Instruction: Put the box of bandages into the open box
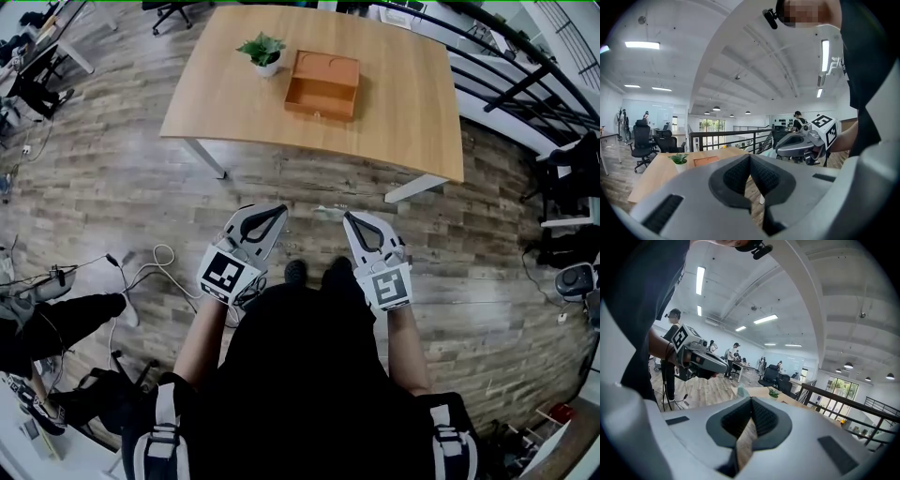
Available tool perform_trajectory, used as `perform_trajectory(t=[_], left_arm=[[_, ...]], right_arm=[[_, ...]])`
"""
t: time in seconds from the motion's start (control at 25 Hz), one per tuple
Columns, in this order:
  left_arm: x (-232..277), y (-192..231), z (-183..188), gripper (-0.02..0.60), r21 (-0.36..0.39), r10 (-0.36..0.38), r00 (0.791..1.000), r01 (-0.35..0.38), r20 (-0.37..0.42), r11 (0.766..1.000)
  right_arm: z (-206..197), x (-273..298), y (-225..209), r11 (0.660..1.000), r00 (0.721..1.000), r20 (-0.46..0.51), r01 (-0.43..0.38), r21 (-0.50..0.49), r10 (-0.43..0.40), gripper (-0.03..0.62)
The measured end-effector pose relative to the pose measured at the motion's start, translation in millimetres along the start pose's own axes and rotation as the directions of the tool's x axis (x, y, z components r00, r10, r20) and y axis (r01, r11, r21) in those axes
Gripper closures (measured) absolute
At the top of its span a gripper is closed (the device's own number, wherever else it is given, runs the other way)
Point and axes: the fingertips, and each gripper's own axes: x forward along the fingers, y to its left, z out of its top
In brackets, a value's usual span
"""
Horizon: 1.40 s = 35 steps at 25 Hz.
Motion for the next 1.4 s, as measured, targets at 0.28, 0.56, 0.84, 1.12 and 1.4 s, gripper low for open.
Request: perform_trajectory(t=[0.28,0.56,0.84,1.12,1.4], left_arm=[[8.7,19.9,-1.4,0.563,-0.008,0.009,1.000,-0.009,-0.011,1.000],[28.6,45.0,-0.1,0.562,-0.019,0.038,0.999,-0.038,-0.017,0.999],[58.7,62.6,8.7,0.561,-0.020,0.035,0.999,-0.035,-0.006,0.999],[84.5,84.2,4.7,0.563,-0.029,0.036,0.999,-0.037,-0.034,0.999],[114.2,101.8,12.4,0.562,-0.029,0.043,0.998,-0.045,-0.044,0.999]], right_arm=[[-1.1,23.3,-11.1,1.000,1.000,-0.003,-0.013,0.019,0.013,0.569],[-3.6,48.2,-33.6,0.999,0.999,-0.010,-0.047,0.004,0.047,0.569],[-9.6,66.3,-60.4,0.997,0.997,-0.027,-0.069,-0.023,0.068,0.569],[-19.4,87.9,-88.2,0.998,0.997,-0.024,-0.068,0.002,0.068,0.569],[-26.6,104.2,-115.4,0.997,0.996,-0.026,-0.082,0.003,0.082,0.569]])
